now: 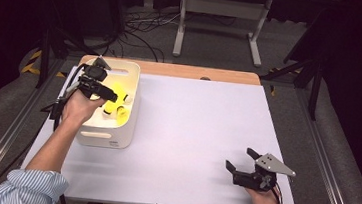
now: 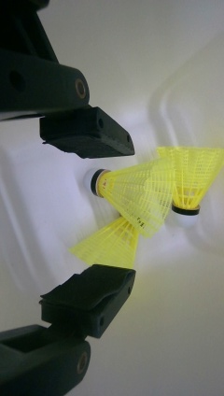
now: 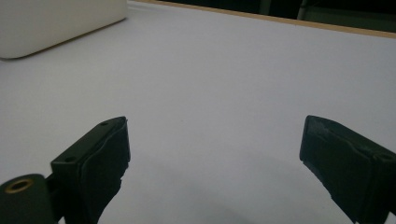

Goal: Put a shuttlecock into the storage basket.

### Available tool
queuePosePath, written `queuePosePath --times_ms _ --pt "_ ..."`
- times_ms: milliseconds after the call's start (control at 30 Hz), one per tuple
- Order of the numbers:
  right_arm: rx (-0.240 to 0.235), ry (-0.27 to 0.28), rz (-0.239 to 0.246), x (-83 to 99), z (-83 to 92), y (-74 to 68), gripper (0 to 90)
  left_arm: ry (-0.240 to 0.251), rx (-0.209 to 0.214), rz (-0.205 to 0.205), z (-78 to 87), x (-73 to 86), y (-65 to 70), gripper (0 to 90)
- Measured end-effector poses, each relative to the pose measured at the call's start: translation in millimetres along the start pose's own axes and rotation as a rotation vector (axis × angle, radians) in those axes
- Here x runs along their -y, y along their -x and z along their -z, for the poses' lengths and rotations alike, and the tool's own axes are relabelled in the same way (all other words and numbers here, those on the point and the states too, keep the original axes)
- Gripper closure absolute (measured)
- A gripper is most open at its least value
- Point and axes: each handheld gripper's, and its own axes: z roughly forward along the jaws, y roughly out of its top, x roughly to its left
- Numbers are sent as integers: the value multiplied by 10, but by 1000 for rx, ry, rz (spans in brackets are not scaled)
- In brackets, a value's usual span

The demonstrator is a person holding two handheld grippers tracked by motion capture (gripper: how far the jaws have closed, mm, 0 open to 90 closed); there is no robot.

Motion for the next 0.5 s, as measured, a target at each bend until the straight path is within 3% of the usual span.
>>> queuePosePath --times_ms 500 --pt "3 6 3 -4 8 4 90 33 15 -47 137 17 145 357"
